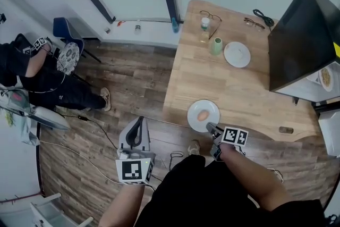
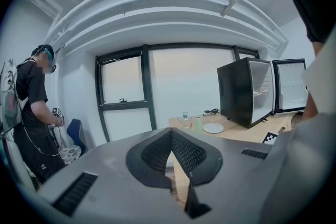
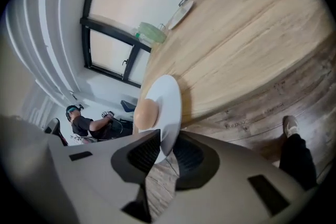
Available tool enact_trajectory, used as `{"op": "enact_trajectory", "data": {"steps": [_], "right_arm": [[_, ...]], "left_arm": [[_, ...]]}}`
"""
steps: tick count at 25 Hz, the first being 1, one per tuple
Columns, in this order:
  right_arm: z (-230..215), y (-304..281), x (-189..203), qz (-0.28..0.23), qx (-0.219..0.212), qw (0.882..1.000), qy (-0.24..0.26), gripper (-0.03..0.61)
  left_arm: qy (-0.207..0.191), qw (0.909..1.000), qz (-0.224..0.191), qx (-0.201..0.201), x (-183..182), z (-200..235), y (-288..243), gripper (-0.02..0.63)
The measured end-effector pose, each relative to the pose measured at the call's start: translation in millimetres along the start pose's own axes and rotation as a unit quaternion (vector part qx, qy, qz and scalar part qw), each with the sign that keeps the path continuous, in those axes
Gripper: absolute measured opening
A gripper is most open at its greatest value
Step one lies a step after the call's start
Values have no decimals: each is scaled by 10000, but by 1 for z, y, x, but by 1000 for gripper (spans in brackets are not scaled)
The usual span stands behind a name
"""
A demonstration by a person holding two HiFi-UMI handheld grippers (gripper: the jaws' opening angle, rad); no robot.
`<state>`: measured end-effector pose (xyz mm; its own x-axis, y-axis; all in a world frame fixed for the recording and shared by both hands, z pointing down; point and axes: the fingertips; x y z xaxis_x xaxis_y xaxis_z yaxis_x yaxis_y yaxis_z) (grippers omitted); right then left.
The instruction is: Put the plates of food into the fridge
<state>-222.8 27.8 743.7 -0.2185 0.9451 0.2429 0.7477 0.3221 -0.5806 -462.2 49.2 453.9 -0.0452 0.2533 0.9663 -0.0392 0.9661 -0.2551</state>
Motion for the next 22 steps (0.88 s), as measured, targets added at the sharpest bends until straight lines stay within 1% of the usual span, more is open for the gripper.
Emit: {"op": "enact_trajectory", "data": {"steps": [2, 4, 7, 10, 16, 19, 22], "right_arm": [[3, 1, -2, -92, -186, 9995, -225, 77], [10, 6, -8, -291, -409, 9982, -319, 40], [19, 12, -15, -398, -616, 9968, -306, 32], [27, 24, -27, -566, -809, 9946, -334, 31], [34, 60, -57, -778, -897, 9928, -162, 31], [31, 87, -80, -1008, -886, 9909, -56, 32], [24, 115, -102, -1286, -845, 9881, -51, 32]], "left_arm": [[-44, 10000, 20, -22, 0, 3, 1, 3], [-53, 10000, 34, -44, 0, 3, 2, 3], [-45, 10000, 43, -32, -1, 0, -1, 3], [-52, 10000, 8, 66, -6, -11, -9, 3], [-62, 9991, -190, 364, -25, -48, -33, 3], [-100, 9976, -227, 640, -32, -78, -49, 3], [-88, 9958, -252, 872, -36, -106, -66, 3]]}}
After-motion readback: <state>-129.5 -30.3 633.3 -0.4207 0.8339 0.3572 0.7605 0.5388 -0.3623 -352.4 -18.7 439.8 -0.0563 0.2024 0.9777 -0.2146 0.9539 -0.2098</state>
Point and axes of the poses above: the fingertips, and each gripper's own axes: y backward along the fingers, z to its left, x out of its underside, and after that the axes turned 4 degrees about y, right-handed
